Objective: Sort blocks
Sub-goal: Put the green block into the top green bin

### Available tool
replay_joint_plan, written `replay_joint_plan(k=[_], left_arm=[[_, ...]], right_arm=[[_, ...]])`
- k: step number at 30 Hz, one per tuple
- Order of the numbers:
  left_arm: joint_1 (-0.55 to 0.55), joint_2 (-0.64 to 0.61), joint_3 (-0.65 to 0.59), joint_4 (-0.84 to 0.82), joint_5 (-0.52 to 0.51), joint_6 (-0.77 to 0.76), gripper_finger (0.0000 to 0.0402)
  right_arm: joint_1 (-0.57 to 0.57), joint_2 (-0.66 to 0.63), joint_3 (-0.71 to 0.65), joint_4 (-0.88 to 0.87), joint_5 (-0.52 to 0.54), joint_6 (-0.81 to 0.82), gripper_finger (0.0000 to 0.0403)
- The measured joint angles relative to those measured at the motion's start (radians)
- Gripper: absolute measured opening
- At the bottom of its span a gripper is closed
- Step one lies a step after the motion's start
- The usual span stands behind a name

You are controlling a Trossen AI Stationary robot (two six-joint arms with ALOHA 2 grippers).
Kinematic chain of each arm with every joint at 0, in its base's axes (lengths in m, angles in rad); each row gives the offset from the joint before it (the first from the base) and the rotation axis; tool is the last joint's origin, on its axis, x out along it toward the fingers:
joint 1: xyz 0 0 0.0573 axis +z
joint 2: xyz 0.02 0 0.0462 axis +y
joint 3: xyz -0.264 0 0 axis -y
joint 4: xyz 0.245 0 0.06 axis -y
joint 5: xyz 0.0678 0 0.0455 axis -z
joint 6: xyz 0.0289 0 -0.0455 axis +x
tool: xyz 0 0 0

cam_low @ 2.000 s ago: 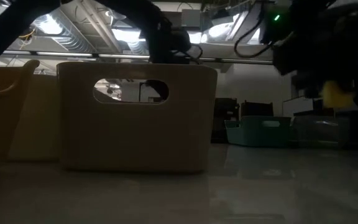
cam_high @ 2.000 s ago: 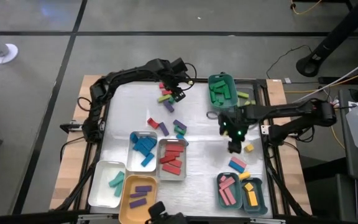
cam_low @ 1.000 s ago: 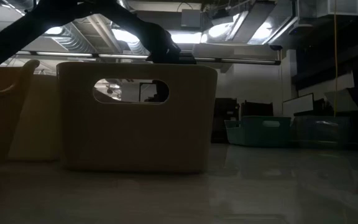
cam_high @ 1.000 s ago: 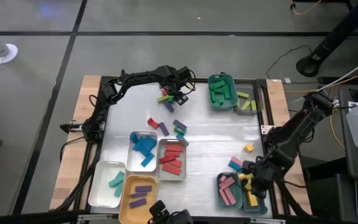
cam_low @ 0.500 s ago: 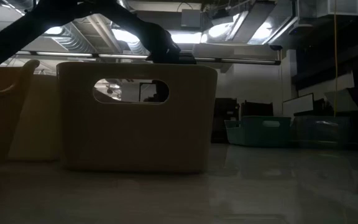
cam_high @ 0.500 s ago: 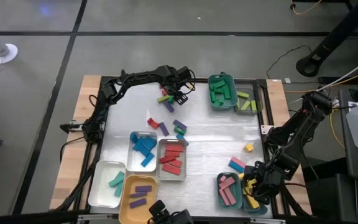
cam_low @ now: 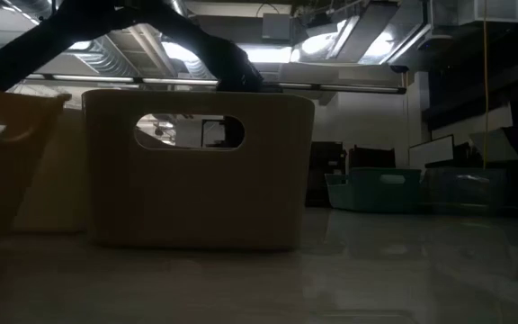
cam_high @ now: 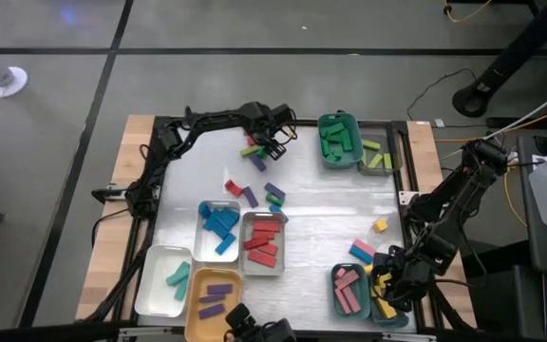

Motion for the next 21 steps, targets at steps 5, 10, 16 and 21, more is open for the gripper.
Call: replay_joint_plan(k=[5, 10, 16, 21], left_arm=[[0.003, 0.030, 0.000, 0.008, -0.002, -0.002, 0.0180], [0.004, 0.032, 0.000, 0.012, -0.002, 0.039, 0.0180], [0.015, 0.031, 0.000, 0.013, 0.000, 0.081, 0.0180], [0.036, 0.032, 0.000, 0.016, 0.000, 0.113, 0.0167]], right_arm=[[0.000, 0.000, 0.000, -0.001, 0.014, -0.001, 0.0218], [0.000, 0.000, 0.000, -0.001, 0.027, -0.002, 0.0218], [0.000, 0.000, 0.000, -0.001, 0.029, -0.002, 0.0218], [0.000, 0.000, 0.000, -0.001, 0.030, -0.002, 0.0218]])
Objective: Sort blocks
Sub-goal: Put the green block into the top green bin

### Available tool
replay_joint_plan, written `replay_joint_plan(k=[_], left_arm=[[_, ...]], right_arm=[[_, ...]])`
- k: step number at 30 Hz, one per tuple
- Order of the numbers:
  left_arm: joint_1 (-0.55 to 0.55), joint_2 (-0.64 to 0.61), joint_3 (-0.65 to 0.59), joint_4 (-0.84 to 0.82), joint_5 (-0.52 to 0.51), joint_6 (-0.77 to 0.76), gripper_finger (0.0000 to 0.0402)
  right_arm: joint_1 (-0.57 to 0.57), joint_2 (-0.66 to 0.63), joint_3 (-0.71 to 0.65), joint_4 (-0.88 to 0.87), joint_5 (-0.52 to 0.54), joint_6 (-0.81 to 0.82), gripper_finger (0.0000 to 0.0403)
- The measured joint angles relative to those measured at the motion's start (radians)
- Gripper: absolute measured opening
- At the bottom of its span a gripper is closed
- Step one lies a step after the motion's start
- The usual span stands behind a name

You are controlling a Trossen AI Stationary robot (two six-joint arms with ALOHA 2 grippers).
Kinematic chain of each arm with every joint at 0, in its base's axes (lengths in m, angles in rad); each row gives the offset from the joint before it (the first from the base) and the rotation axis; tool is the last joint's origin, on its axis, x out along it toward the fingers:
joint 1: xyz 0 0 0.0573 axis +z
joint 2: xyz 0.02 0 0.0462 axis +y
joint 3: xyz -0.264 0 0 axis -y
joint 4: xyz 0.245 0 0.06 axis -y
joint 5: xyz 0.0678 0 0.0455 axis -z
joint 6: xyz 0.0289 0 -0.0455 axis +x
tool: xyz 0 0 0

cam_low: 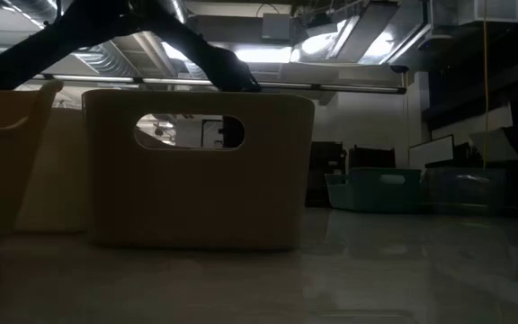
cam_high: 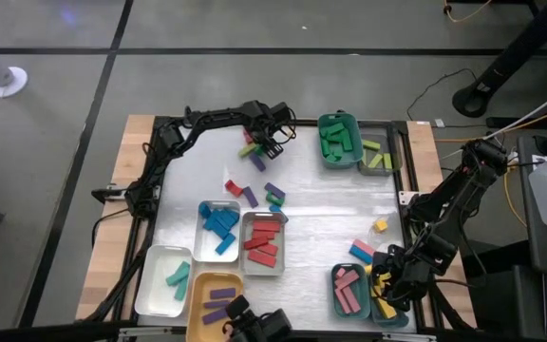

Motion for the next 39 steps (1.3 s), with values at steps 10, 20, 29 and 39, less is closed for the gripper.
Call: replay_joint_plan(k=[10, 20, 29, 39], left_arm=[[0.040, -0.002, 0.002, 0.039, -0.004, 0.045, 0.0055], [0.043, -0.002, 0.003, 0.052, 0.005, 0.044, 0.0012], [0.036, 0.002, 0.001, 0.048, 0.003, 0.112, 0.0096], [0.034, 0.005, -0.002, 0.044, 0.016, 0.113, 0.0138]], right_arm=[[0.000, 0.000, 0.000, 0.000, 0.003, 0.000, 0.0218], [0.000, 0.000, 0.000, 0.000, 0.003, 0.000, 0.0218], [0.000, 0.000, 0.000, 0.000, 0.004, 0.000, 0.0218], [0.000, 0.000, 0.000, 0.001, 0.005, 0.000, 0.0218]])
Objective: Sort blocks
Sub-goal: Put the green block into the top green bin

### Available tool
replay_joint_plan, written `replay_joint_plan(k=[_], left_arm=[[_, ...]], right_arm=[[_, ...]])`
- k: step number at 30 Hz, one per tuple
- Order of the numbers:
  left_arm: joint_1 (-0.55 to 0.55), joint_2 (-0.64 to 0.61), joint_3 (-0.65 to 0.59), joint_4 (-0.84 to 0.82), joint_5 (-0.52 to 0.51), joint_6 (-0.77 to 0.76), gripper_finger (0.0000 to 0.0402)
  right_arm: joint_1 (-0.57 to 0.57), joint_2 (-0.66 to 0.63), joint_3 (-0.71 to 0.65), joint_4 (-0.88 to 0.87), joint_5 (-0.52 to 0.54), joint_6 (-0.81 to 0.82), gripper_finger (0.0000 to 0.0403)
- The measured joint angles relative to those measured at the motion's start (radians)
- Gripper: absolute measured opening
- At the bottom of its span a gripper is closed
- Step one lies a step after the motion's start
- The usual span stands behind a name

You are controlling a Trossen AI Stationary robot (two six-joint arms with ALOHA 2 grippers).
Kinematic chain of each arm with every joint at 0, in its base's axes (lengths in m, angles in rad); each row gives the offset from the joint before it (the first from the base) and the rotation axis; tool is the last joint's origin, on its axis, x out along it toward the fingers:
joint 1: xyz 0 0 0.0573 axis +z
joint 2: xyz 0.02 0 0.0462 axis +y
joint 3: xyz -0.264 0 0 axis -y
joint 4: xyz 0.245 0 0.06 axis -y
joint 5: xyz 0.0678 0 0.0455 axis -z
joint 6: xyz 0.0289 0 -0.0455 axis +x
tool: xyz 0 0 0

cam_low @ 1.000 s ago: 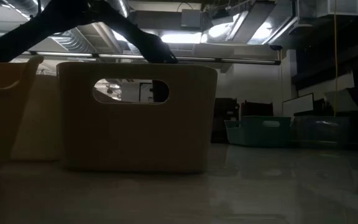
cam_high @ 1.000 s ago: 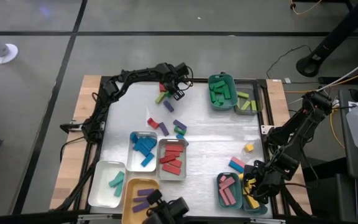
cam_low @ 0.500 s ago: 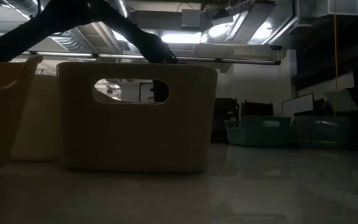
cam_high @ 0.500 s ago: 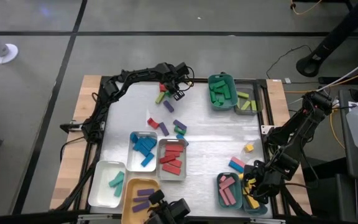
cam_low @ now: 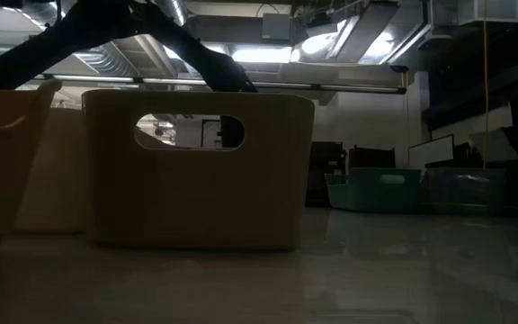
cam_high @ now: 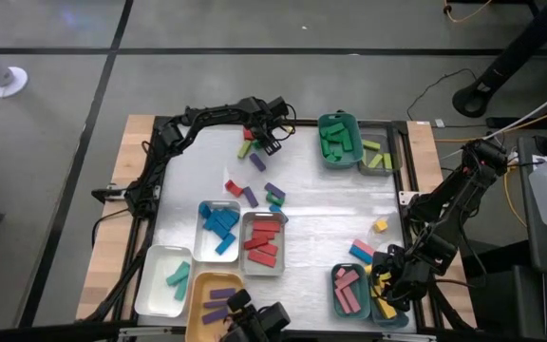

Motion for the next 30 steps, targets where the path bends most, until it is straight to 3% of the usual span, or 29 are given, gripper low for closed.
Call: replay_joint_plan(k=[13, 24, 30], left_arm=[[0.000, 0.008, 0.003, -0.004, 0.065, 0.070, 0.0128], [-0.009, 0.032, 0.000, -0.006, 0.067, 0.110, 0.0157], [-0.009, 0.031, 0.000, -0.003, 0.048, 0.175, 0.0122]], right_arm=[[0.000, 0.000, 0.000, 0.000, 0.000, 0.000, 0.0218], [0.000, 0.000, 0.000, 0.001, 0.000, 0.000, 0.0218], [0.000, 0.000, 0.000, 0.001, 0.000, 0.000, 0.0218]])
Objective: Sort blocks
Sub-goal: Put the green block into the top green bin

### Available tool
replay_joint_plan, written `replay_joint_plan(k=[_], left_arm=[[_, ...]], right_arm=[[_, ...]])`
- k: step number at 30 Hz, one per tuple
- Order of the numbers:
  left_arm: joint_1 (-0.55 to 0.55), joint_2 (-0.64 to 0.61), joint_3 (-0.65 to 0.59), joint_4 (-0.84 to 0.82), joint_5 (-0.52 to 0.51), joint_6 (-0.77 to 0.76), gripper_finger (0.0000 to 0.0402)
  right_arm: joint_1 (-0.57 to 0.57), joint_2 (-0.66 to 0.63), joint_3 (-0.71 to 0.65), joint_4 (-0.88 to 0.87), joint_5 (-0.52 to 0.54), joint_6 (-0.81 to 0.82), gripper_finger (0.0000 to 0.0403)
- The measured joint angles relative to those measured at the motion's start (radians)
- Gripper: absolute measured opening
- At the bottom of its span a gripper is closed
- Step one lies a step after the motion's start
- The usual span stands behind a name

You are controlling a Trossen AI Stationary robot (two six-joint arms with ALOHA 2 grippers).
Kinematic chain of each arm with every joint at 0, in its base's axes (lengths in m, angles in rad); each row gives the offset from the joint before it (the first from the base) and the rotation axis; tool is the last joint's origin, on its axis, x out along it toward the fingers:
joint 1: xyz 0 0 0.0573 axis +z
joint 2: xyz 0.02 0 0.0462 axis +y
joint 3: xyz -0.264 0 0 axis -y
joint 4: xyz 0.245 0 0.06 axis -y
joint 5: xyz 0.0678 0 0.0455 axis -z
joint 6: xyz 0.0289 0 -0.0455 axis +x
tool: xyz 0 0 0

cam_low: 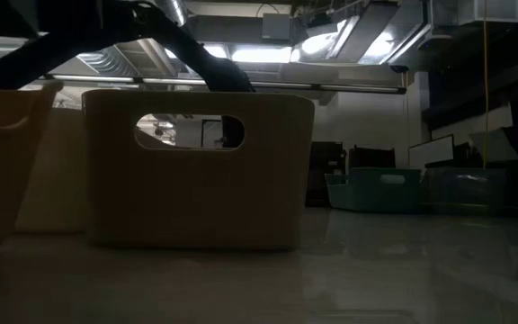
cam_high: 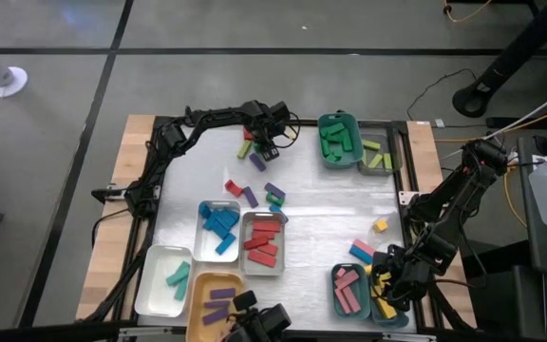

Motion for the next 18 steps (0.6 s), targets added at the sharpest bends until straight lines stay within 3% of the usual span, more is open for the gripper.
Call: replay_joint_plan(k=[8, 18], left_arm=[[0.000, -0.005, 0.000, 0.000, 0.000, 0.009, 0.0118], [-0.019, -0.008, 0.142, -0.013, 0.173, -0.022, 0.0121]], right_arm=[[0.000, 0.000, 0.000, -0.001, 0.009, 0.000, 0.0218], [0.000, 0.000, 0.000, -0.041, 0.077, -0.007, 0.0218]])
